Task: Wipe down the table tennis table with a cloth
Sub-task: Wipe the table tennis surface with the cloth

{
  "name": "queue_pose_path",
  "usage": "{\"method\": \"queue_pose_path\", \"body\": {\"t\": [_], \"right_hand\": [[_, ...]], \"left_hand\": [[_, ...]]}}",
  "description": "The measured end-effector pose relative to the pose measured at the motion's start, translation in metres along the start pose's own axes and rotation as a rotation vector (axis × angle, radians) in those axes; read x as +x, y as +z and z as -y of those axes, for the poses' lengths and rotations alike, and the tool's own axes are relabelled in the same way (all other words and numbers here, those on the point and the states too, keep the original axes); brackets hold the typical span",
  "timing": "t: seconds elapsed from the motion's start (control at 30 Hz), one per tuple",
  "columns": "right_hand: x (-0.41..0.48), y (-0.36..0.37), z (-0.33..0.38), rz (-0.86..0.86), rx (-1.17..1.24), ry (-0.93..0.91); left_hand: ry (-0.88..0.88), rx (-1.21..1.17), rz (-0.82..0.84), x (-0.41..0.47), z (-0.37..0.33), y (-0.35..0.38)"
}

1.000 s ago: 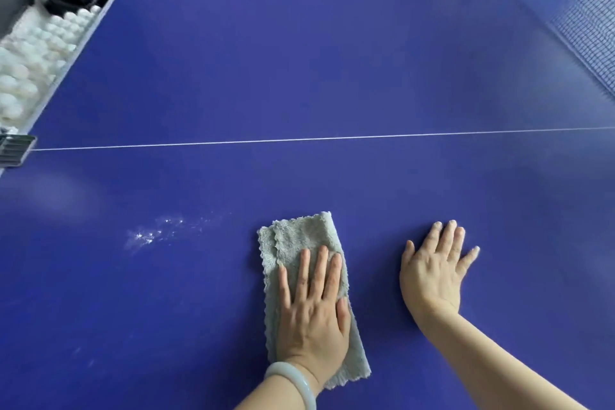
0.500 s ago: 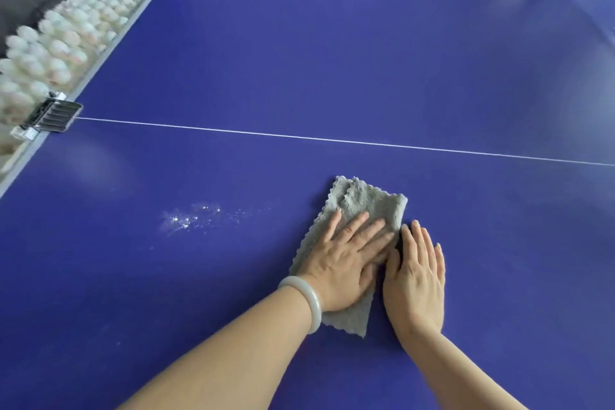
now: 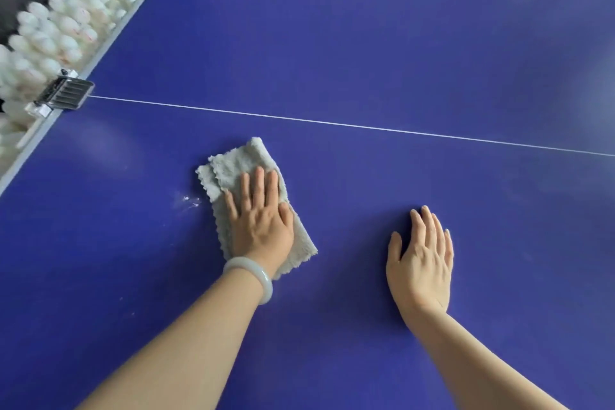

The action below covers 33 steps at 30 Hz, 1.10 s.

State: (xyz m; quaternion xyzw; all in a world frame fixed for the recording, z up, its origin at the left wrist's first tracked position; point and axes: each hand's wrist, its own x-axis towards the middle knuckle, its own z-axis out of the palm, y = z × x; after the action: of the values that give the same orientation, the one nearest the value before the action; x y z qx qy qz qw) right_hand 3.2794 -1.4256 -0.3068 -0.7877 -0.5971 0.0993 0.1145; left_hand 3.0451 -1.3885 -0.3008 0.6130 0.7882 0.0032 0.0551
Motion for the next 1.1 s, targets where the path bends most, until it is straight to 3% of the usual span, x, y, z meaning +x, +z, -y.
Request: {"method": "queue_pose_path", "body": {"t": [0.07,0.17,0.3,0.37,0.5,0.57,0.67,0.83,0.93,1.1], "right_hand": [[-0.001,-0.002,-0.001,0.007,-0.001,-0.007],[-0.001,-0.005,-0.001,0.012,0.005,-0.015],[-0.003,-0.007,0.000,0.008,0.024,-0.035],[-0.003,-0.007,-0.001,0.006,0.035,-0.041],[-0.004,-0.005,-0.002,-0.007,0.050,-0.043],[-0.003,-0.004,-0.003,-0.012,0.055,-0.047],[-0.003,-0.004,-0.004,0.001,0.071,-0.059],[-0.009,-0.017,-0.007,0.140,0.060,-0.113],[-0.051,-0.024,-0.006,0.232,0.080,-0.218],[-0.159,-0.021,-0.040,0.202,0.006,-0.331]], "left_hand": [[0.095,-0.041,0.013,-0.060,-0.026,0.005],[0.395,-0.119,0.037,-0.166,-0.056,0.019],[0.693,-0.080,0.079,-0.215,-0.012,0.018],[0.608,0.038,0.028,-0.193,0.030,0.010],[-0.088,0.067,-0.005,-0.144,0.096,0.003],[-0.245,0.029,-0.009,-0.145,0.092,0.005],[-0.189,-0.033,-0.057,-0.181,0.040,0.011],[0.306,-0.167,0.034,-0.277,-0.045,0.023],[0.337,-0.152,0.060,-0.281,-0.049,0.023],[0.321,-0.140,0.127,-0.279,-0.047,0.023]]}}
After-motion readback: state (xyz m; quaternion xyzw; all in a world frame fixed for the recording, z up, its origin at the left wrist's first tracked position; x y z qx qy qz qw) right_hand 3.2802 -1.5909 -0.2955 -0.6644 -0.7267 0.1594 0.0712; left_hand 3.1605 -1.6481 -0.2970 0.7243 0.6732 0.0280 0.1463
